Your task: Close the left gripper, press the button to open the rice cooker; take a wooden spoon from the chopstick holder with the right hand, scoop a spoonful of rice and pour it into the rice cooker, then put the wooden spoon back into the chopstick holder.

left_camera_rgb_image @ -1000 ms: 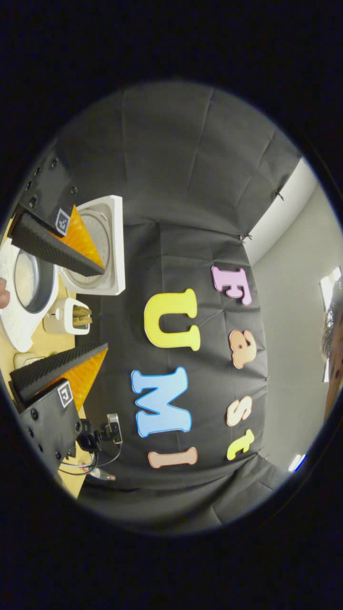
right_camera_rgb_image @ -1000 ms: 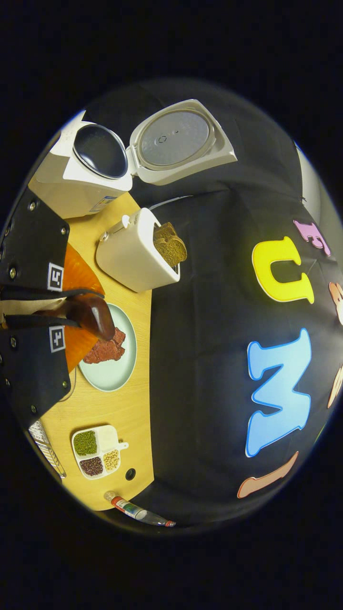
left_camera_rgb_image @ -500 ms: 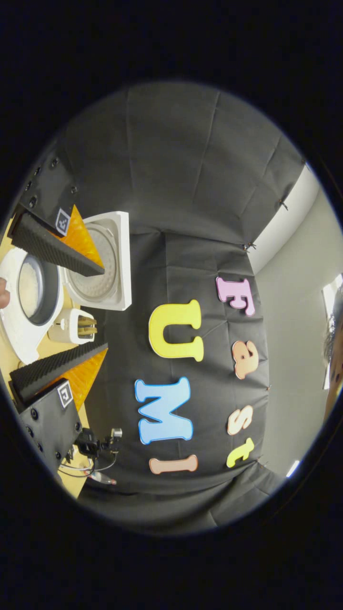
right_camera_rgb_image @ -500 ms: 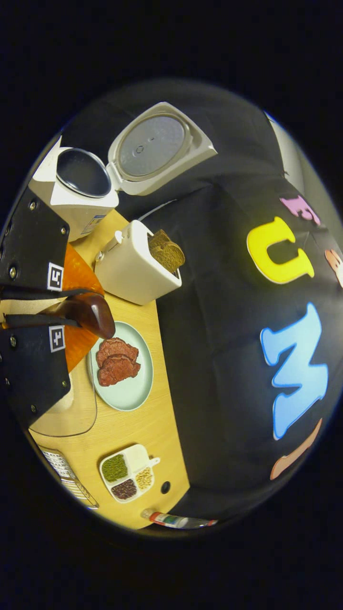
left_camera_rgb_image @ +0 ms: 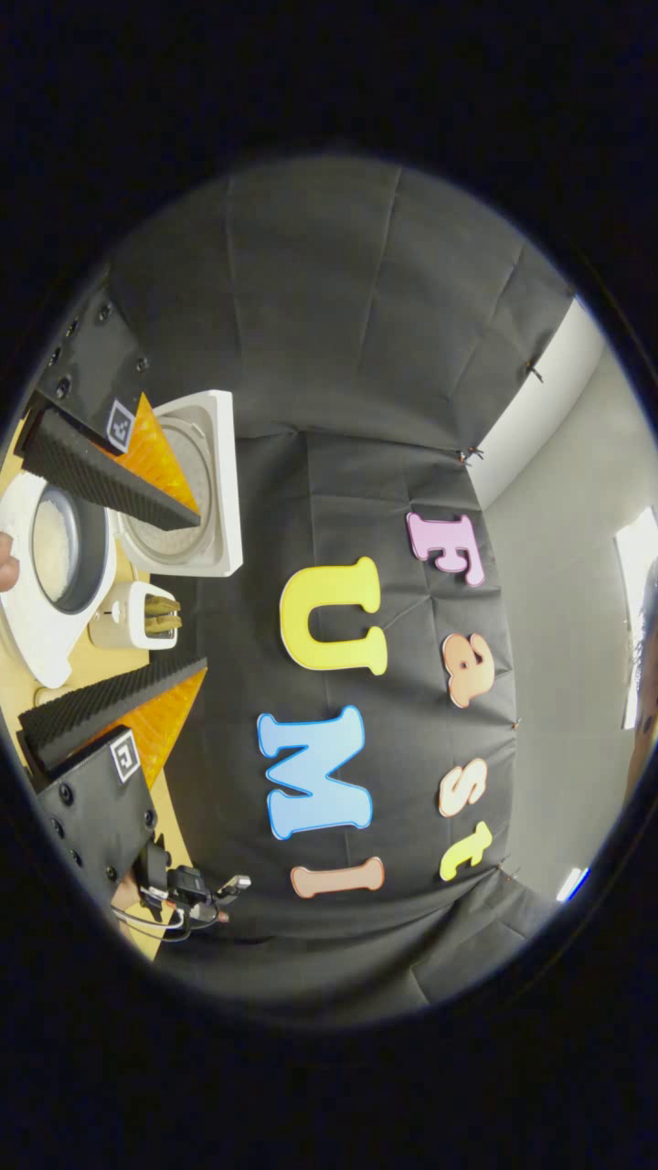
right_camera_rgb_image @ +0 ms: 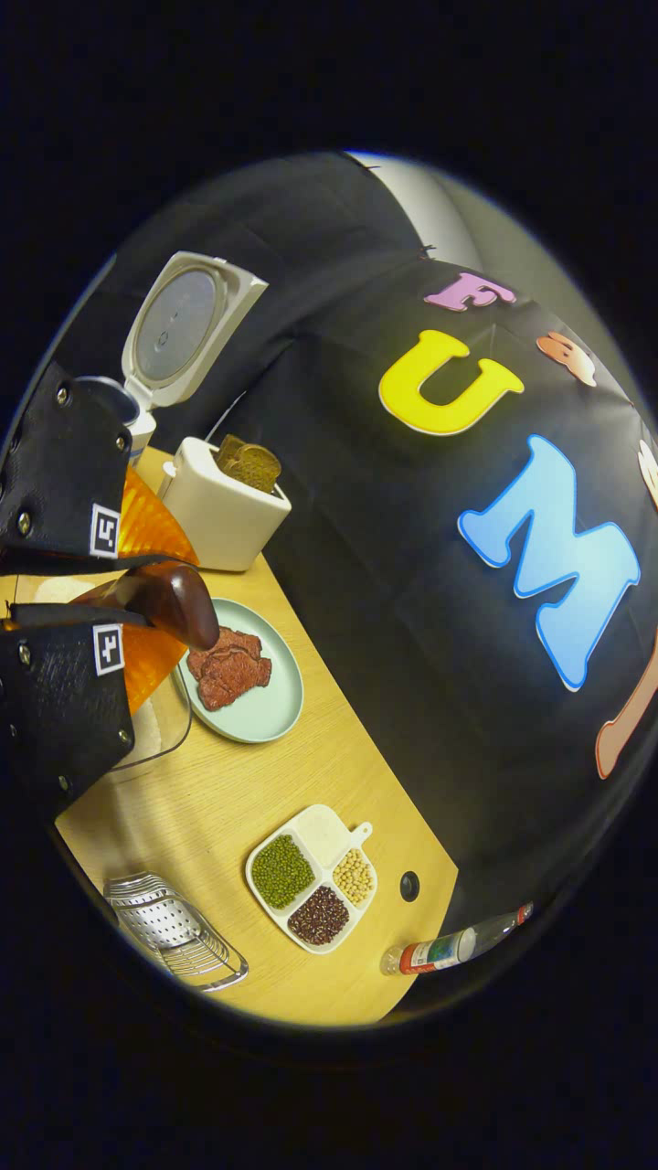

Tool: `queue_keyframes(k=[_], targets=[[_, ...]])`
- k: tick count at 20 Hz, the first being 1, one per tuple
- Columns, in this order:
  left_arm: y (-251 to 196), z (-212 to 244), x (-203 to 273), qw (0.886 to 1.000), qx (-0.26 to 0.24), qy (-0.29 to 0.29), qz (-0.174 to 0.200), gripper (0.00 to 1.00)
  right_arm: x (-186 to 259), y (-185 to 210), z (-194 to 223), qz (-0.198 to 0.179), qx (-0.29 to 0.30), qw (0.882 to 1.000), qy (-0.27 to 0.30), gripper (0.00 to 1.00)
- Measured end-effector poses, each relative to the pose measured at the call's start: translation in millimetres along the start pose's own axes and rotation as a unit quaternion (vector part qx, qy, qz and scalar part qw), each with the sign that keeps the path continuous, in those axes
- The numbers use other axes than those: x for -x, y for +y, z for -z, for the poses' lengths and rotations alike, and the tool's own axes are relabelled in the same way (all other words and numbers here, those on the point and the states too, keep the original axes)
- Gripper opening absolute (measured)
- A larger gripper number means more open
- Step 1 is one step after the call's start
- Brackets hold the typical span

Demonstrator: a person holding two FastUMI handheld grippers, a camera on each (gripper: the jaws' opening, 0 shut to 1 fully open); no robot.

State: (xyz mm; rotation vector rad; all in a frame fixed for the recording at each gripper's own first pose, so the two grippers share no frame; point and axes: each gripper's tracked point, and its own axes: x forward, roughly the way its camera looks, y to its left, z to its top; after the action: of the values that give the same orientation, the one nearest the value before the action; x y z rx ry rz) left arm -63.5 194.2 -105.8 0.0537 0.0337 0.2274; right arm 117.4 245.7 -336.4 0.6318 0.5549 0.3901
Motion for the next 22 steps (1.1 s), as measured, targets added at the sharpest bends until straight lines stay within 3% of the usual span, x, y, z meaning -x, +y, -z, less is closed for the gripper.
queue_keyframes(k=[2, 9, 14, 15, 22], targets=[[-5, -1, 0, 1.000, 0.009, 0.002, 0.005, 0.99, 10, 11, -17, -0.016, -0.029, 0.999, -0.010, 0.12], [0, -7, 2, 1.000, 0.007, 0.003, 0.005, 0.95, 41, 95, -46, -0.105, -0.077, 0.991, -0.009, 0.12], [12, 2, 10, 1.000, 0.017, 0.001, 0.005, 0.89, 35, 155, -30, -0.146, -0.067, 0.987, 0.020, 0.12], [16, 6, 10, 1.000, 0.017, 0.003, 0.001, 0.99, 31, 168, -25, -0.153, -0.064, 0.986, 0.026, 0.12], [41, -5, 20, 1.000, 0.012, -0.006, -0.011, 0.99, -3, 239, 15, -0.194, -0.043, 0.978, 0.057, 0.12]])
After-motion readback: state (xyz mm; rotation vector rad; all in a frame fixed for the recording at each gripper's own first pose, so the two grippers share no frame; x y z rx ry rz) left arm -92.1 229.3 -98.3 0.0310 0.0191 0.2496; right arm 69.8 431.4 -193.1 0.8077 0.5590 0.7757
